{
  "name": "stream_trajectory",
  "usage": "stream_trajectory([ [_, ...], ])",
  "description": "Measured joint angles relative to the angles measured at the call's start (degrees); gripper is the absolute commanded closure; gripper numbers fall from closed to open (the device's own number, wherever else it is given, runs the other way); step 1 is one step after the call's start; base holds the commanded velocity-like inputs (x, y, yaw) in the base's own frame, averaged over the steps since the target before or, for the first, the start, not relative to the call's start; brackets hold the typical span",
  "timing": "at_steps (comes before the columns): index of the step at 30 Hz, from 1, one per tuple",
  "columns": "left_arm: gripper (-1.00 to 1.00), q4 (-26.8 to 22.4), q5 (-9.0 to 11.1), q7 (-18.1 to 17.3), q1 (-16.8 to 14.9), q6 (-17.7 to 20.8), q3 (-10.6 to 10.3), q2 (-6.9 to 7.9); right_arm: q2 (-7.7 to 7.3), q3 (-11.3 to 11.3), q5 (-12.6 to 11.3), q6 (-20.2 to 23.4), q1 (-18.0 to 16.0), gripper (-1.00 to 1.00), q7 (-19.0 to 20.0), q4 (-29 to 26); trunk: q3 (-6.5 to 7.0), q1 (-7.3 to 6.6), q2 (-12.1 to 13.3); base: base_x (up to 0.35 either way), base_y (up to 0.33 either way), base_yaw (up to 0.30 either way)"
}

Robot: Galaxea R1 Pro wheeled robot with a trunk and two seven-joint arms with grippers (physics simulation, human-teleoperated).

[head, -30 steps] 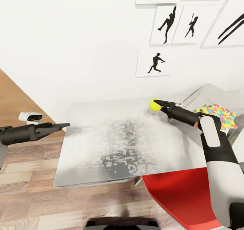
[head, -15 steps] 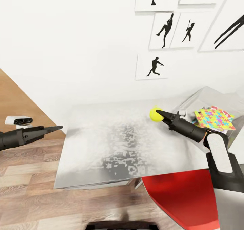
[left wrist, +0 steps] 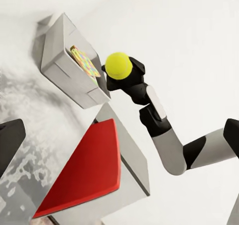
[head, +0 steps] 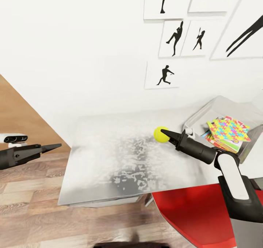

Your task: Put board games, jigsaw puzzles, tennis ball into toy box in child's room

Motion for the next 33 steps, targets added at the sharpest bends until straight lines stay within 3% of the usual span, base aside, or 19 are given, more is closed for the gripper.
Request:
stream_trajectory([
  [15, -1.00, 0.06, -0.19, 0.00, 0.15, 0.00, 0.22, -0.04, 0.08, 0.24, -0.05, 0.00, 0.28, 1.00, 0.03, -0.02, 1.41, 0.00, 0.00, 0.000, 0.000, -0.001],
  [24, -1.00, 0.33, -0.24, 0.00, 4.80, -0.21, 0.28, -0.13, 0.46, 1.12, 0.24, -0.25, 4.72, 1.00, 6.29, -0.02, 2.25, 0.00, 0.00, 0.000, 0.000, 0.000],
  [30, -1.00, 0.35, -0.06, 0.00, 7.65, -0.31, 0.32, -0.56, 2.28, 6.12, 0.64, -7.26, 7.87, 1.00, 8.32, -0.02, 2.81, 0.00, 0.00, 0.000, 0.000, 0.000],
  [33, -1.00, 0.28, 0.02, 0.00, 8.64, -0.57, 1.27, -0.57, 2.63, 12.03, 1.03, -14.23, 10.66, 1.00, 10.70, -0.08, 3.09, 0.00, 0.00, 0.000, 0.000, 0.000],
])
